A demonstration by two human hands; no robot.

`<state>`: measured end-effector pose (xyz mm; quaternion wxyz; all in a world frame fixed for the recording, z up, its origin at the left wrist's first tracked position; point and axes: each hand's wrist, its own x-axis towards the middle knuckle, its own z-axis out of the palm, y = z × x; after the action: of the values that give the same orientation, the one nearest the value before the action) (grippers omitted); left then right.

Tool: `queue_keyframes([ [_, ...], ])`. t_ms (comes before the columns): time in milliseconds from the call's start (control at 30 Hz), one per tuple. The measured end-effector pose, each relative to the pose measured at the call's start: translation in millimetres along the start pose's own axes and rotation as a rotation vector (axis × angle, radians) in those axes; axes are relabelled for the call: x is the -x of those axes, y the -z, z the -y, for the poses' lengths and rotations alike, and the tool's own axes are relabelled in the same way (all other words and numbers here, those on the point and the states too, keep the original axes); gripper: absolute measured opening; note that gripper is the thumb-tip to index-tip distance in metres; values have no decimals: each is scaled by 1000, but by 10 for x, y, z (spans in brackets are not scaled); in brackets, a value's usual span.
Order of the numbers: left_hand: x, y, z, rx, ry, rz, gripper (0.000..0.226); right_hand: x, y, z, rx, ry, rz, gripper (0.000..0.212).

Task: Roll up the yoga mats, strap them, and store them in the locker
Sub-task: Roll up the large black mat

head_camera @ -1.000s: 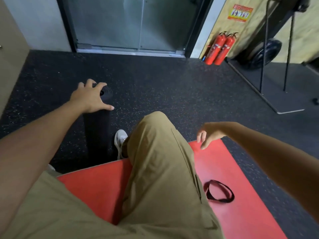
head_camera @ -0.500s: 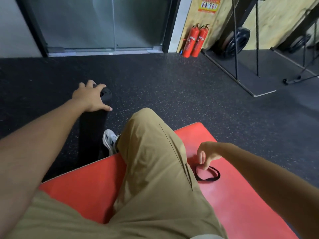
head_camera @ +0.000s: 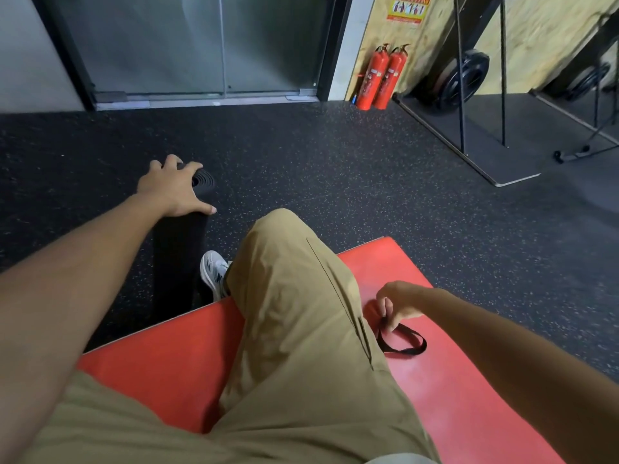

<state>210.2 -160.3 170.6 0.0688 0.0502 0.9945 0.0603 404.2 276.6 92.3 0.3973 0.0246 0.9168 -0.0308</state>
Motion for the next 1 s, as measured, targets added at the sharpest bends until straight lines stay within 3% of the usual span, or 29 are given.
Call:
queue_keyframes([
  [267,-9,-13,59,10,4,-14,112,-69,244,53,-104,-82,-99,25],
  [533,29,-1,135,15,23,-26,111,-252,517,118,-709,-113,-175,40],
  [633,54,11,189,20,39,-26,111,-255,610,233,-923,-146,-142,35],
  [700,70,16,229,24,54,-34,111,-217,689,348,-1074,-103,-92,30],
  [800,79,29,280,21,69,-41,112,-170,812,520,-1323,3,-84,38],
  [900,95,28,331,26,76,-47,111,-170,935,730,-1519,198,-85,24],
  [1000,106,35,386,36,85,-54,111,-202,1064,913,-1710,354,-93,29],
])
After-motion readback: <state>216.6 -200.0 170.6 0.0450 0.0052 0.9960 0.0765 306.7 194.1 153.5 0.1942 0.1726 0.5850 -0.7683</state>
